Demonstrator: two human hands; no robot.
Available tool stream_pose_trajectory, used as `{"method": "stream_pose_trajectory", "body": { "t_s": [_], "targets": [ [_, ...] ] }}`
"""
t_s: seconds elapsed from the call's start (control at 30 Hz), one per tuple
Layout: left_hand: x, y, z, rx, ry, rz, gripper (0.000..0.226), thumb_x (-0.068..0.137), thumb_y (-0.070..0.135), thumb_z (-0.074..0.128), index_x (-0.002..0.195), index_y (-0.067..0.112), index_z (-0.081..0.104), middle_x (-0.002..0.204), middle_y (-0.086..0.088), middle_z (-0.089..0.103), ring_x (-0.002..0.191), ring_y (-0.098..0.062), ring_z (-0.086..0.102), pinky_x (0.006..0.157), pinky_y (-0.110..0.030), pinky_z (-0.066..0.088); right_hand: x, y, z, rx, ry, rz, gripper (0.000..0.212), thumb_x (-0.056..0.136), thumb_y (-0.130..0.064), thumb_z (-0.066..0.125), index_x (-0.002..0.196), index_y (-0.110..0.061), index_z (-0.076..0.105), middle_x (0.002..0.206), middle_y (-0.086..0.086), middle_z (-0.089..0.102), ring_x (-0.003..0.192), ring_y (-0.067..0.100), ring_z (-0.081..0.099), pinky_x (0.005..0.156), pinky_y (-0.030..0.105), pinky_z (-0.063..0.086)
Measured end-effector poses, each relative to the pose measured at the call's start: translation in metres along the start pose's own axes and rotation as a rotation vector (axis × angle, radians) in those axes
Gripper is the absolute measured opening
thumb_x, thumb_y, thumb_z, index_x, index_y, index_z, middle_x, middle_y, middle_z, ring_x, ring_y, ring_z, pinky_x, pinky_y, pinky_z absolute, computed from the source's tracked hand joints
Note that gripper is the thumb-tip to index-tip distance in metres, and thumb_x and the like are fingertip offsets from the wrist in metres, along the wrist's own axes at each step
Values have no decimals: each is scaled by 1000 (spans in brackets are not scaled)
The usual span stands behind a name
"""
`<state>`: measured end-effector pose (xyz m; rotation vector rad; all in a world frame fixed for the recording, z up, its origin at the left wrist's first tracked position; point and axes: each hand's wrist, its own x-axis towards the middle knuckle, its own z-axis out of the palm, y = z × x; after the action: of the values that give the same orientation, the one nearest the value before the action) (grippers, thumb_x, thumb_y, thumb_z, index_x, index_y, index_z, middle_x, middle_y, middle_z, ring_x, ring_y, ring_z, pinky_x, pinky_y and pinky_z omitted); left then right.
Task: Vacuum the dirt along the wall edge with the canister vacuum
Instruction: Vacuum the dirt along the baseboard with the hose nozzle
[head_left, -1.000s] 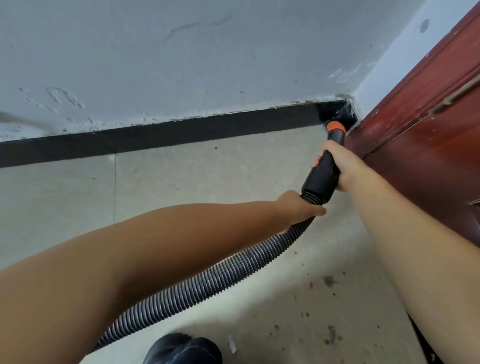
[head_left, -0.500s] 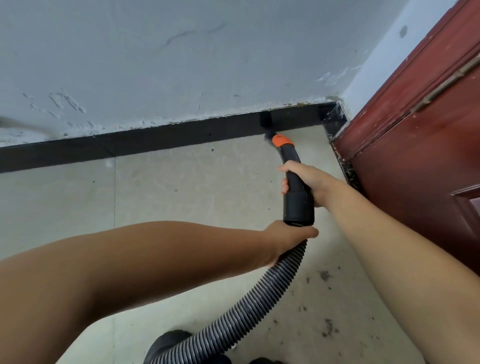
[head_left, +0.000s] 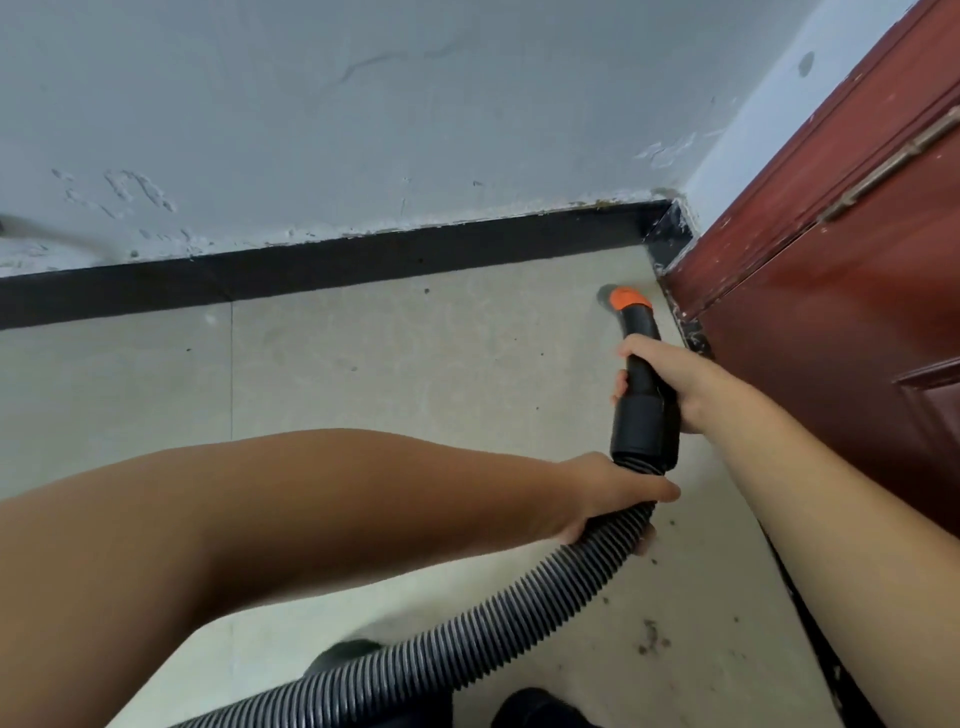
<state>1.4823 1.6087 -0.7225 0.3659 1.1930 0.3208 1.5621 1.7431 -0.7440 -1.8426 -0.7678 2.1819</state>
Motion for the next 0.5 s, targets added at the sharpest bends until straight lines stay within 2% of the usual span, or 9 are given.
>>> {"method": "stream_pose_trajectory", "body": {
  "t_s": [0.1, 0.17, 0.27, 0.37, 0.5],
  "targets": [
    [-10, -29, 17, -114, -11, -14, 26, 88, 24, 67, 100, 8, 49, 75, -7, 57, 56, -17, 58, 50, -26, 53, -18, 22, 13, -157, -77, 53, 14, 87, -17, 59, 89, -11, 46, 53, 6, 55, 42, 18, 53, 50, 30, 54],
    [-22, -43, 25, -175, 17, -8, 21, 88, 21, 67, 93, 9, 50, 73, -7, 55, 51, -14, 57, 47, -24, 51, -30, 33, 24, -214, -66, 53, 13, 88, -14, 57, 89, -11, 44, 53, 7, 55, 42, 19, 53, 49, 30, 54],
    [-46, -60, 26, -224, 31, -20, 18, 89, 20, 65, 87, 10, 50, 70, -7, 55, 41, -10, 56, 41, -19, 48, -49, 50, 40, -227, -9, 61, 12, 87, -11, 55, 90, -10, 43, 52, 8, 54, 41, 20, 52, 48, 29, 53],
    [-77, -74, 15, -229, 92, -39, 18, 88, 21, 65, 86, 11, 51, 70, -7, 55, 44, -11, 56, 45, -21, 50, -65, 61, 67, -218, 11, 96, 11, 87, -10, 55, 88, -9, 44, 51, 7, 53, 41, 20, 52, 48, 28, 52],
    [-124, -82, -18, -235, 220, -51, 19, 87, 22, 67, 89, 10, 52, 71, -8, 57, 44, -10, 57, 45, -20, 50, -77, 65, 120, -139, 5, 220, 13, 85, -13, 60, 89, -10, 48, 51, 6, 57, 43, 20, 55, 57, 33, 51]
  ]
}}
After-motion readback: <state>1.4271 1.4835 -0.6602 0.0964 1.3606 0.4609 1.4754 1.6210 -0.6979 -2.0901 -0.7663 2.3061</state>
